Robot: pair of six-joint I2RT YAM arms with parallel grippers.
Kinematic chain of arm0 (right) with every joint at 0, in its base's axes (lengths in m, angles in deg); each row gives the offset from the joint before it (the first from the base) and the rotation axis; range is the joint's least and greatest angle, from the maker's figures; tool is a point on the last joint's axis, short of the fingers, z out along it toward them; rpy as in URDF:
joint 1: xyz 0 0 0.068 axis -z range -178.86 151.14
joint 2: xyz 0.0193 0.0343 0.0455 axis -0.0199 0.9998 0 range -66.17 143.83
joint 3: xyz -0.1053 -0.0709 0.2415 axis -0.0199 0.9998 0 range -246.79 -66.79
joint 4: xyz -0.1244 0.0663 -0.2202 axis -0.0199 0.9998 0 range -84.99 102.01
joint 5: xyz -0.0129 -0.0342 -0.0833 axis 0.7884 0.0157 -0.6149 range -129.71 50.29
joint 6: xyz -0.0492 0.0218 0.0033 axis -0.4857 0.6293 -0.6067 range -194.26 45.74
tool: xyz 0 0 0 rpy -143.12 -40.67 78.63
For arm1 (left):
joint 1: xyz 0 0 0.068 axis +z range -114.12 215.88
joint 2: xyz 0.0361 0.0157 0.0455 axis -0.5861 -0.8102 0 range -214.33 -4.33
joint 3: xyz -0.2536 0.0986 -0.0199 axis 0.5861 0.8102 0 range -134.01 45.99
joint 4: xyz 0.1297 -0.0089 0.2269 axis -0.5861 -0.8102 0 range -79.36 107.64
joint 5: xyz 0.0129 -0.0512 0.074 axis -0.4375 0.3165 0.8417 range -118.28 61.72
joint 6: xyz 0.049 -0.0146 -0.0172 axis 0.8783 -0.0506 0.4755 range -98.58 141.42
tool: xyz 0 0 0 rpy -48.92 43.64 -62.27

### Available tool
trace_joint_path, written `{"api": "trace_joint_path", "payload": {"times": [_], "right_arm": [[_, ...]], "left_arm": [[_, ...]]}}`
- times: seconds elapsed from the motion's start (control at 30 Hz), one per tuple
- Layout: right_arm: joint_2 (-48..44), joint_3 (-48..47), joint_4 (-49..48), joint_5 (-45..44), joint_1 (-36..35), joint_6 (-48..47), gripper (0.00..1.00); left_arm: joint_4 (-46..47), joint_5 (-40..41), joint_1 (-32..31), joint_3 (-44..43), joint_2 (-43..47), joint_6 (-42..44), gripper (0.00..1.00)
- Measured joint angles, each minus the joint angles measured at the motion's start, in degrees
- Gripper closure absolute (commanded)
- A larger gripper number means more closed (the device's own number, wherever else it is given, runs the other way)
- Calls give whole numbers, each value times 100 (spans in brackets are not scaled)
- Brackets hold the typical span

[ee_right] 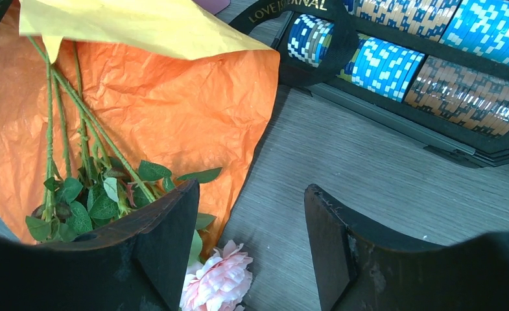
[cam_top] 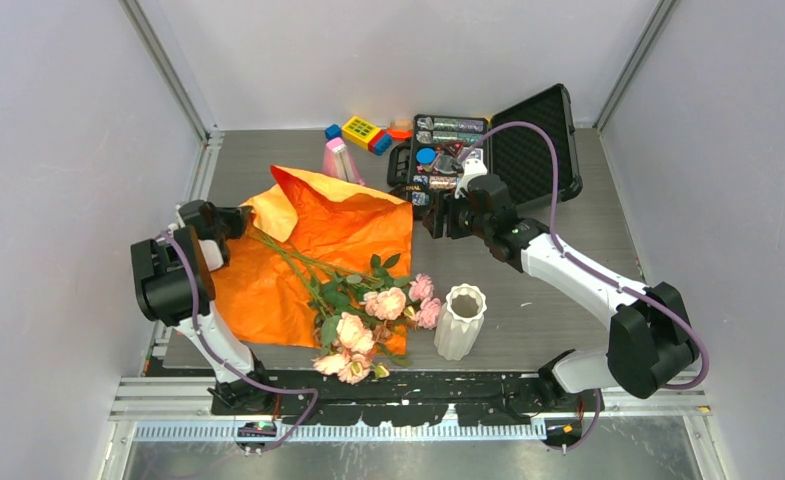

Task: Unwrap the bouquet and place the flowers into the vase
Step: Unfold the wrapping paper at the center of the board.

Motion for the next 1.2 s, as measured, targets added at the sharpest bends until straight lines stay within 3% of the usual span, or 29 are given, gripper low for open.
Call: {"api": "trace_joint_path", "payload": {"times": [0.17, 0.4, 0.53, 0.9, 1.2], "right_arm": [[0, -52, 15, -26, 0, -20, 35], [0, -133, 33, -44, 0, -63, 34], [0, -144, 48, -55, 0, -81, 35], [-2, -144, 48, -48, 0, -79, 35], [-37, -142, 46, -26, 0, -79, 35]], "left_arm": [[238, 181, 129, 101, -76, -219, 99], [439, 190, 221, 101, -195, -304, 66], [531, -26, 221, 68, -205, -229, 55], [981, -745, 219, 149, -223, 61, 45], [516, -861, 26, 225, 83, 597, 40]]}}
